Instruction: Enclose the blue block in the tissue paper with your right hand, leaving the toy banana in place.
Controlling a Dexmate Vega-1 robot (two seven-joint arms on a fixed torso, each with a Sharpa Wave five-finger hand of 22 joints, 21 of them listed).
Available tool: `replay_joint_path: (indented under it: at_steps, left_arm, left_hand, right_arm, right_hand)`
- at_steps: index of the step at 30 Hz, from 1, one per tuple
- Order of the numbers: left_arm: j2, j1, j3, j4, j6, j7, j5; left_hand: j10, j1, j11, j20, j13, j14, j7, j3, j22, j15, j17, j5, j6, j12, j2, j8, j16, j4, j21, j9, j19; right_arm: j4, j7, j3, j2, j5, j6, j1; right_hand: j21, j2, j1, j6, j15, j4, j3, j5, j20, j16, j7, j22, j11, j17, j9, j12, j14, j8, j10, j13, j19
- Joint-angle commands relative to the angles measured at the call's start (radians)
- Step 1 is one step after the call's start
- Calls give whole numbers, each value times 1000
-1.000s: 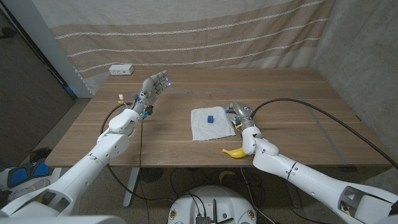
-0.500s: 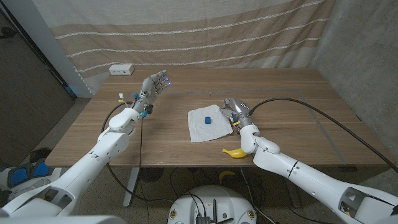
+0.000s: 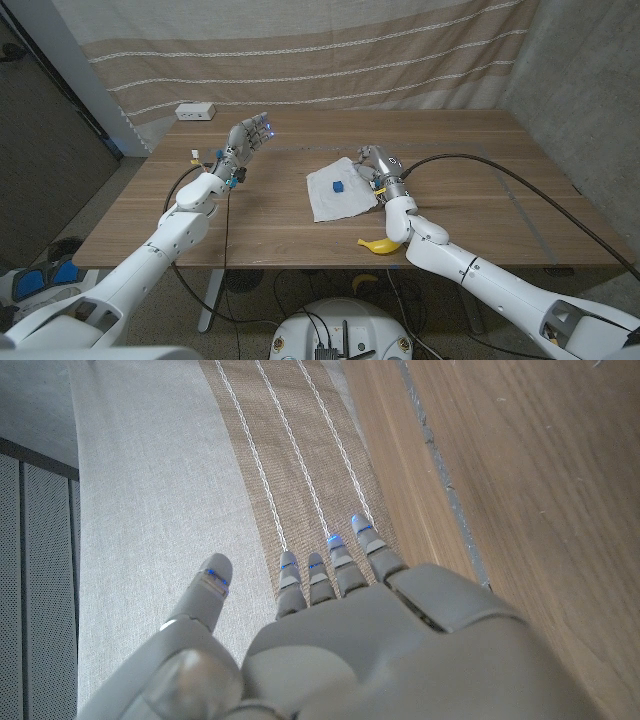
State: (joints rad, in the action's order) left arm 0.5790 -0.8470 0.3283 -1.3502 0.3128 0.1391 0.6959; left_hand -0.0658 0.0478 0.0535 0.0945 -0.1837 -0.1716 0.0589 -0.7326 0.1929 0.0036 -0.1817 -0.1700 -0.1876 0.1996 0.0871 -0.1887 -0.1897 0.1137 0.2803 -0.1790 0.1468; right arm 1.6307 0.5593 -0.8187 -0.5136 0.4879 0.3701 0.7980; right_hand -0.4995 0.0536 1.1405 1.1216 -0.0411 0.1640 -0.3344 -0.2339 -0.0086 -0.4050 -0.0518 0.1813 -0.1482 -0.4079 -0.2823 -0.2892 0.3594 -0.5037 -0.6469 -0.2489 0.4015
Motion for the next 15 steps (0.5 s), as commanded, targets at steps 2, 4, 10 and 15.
replay_joint_path:
  at_steps: [2,4,10,15]
  left_arm:
    - [-6,10,2,17,5,2,-1]
    - [-7,11,3,19,4,2,-2]
    - [-12,11,1,24,4,-3,2]
    - [-12,8,-1,25,6,-5,3]
  left_hand:
    - [0,4,0,1,-2,-4,-1,-1,5,2,-1,-3,3,-1,47,2,1,5,0,-3,9]
    - [0,5,-1,2,-3,-3,-1,-1,5,2,-1,-3,3,0,47,2,1,6,0,-3,8]
    - [0,6,-1,3,-2,-3,-2,1,5,1,-1,-3,3,0,47,2,1,7,0,-3,9]
    - [0,7,-2,2,-2,-3,-1,2,5,1,-1,-3,3,0,48,2,0,8,-1,-3,9]
  right_arm:
    - [45,-111,-32,6,46,92,-33]
    - [44,-123,-37,11,45,94,-39]
    - [44,-152,-52,27,51,112,-62]
    - [29,-157,-58,41,46,103,-76]
  right_hand:
    - [6,-2,-10,13,-155,-2,-12,-9,5,8,4,3,-5,0,-9,3,-6,-10,-4,-7,-12]
    - [8,-3,-14,14,-154,-3,-13,-11,8,11,5,2,-5,0,-12,5,-8,-13,-1,-8,-17]
    - [14,-6,-20,13,-149,-4,-17,-15,14,16,6,2,-4,1,-18,7,-13,-17,0,-10,-30]
    - [15,-8,-24,12,-148,-5,-20,-18,15,18,5,2,-4,2,-22,9,-13,-20,2,-11,-31]
